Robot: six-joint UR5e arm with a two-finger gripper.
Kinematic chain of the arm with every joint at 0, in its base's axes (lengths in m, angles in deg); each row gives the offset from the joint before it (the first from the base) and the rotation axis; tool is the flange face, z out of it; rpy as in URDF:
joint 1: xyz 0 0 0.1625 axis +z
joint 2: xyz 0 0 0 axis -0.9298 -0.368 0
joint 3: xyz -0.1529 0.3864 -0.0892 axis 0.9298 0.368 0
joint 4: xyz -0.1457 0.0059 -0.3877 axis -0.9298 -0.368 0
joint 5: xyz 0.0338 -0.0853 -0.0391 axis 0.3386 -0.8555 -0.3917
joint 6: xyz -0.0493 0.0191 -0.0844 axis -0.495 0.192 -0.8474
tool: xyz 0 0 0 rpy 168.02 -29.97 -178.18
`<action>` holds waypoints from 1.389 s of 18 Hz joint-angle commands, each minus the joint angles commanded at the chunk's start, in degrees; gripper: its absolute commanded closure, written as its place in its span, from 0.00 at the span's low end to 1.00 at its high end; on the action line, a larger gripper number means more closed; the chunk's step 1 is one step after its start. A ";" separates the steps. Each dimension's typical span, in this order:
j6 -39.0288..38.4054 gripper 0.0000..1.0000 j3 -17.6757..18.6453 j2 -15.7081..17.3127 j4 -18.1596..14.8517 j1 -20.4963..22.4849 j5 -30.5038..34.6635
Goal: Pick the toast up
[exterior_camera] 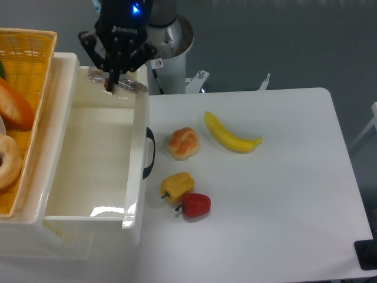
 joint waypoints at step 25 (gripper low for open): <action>1.58 0.54 1.76 -5.27 3.16 -0.88 0.35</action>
